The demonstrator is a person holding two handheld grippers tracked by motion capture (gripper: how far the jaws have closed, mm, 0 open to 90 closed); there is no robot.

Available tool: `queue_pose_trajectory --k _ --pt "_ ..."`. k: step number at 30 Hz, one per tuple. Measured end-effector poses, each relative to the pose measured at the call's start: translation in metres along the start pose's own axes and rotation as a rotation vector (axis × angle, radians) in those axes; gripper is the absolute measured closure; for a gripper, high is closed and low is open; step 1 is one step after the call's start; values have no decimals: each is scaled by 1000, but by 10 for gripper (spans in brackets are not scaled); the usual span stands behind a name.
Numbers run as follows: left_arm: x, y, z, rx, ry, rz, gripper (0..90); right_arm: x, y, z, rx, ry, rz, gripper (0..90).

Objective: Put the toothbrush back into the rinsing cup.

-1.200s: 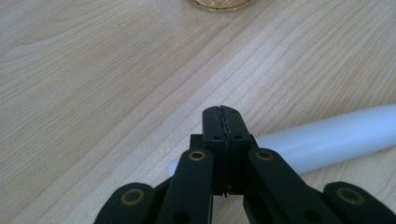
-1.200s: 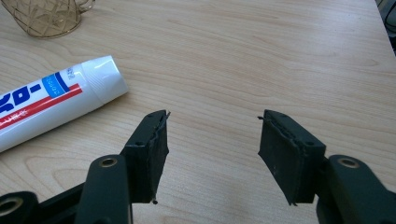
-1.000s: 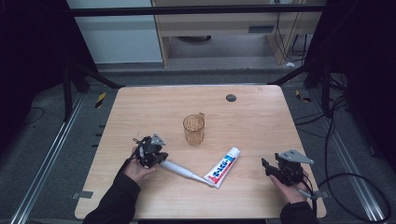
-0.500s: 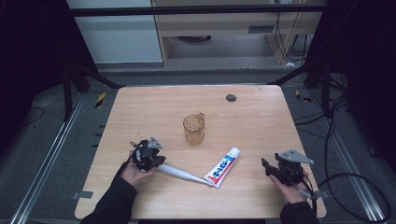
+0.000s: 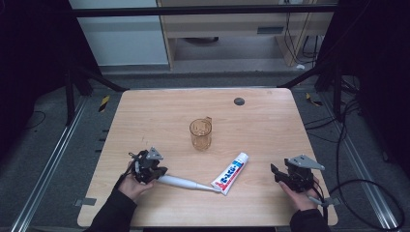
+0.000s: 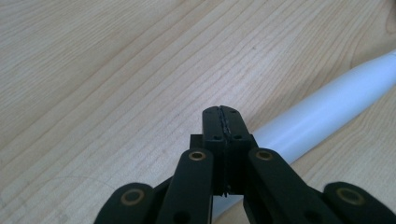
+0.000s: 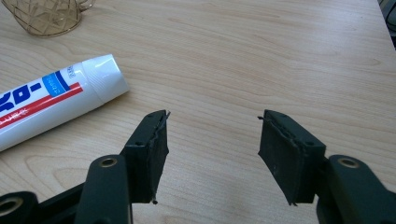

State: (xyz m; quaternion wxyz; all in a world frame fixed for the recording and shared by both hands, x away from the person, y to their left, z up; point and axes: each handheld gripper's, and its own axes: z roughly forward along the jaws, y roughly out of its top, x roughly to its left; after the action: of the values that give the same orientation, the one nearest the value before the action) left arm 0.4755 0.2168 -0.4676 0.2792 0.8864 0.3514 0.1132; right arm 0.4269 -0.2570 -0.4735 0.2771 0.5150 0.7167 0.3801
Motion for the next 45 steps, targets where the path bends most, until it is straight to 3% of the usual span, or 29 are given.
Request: queue_pose_trajectory --k 21,45 --pt "-15 -22 -9 14 -37 16 895 0 0 0 2 1 -1 416" --pt "-28 -34 -15 18 -68 34 894 0 0 1 7 3 -1 415"
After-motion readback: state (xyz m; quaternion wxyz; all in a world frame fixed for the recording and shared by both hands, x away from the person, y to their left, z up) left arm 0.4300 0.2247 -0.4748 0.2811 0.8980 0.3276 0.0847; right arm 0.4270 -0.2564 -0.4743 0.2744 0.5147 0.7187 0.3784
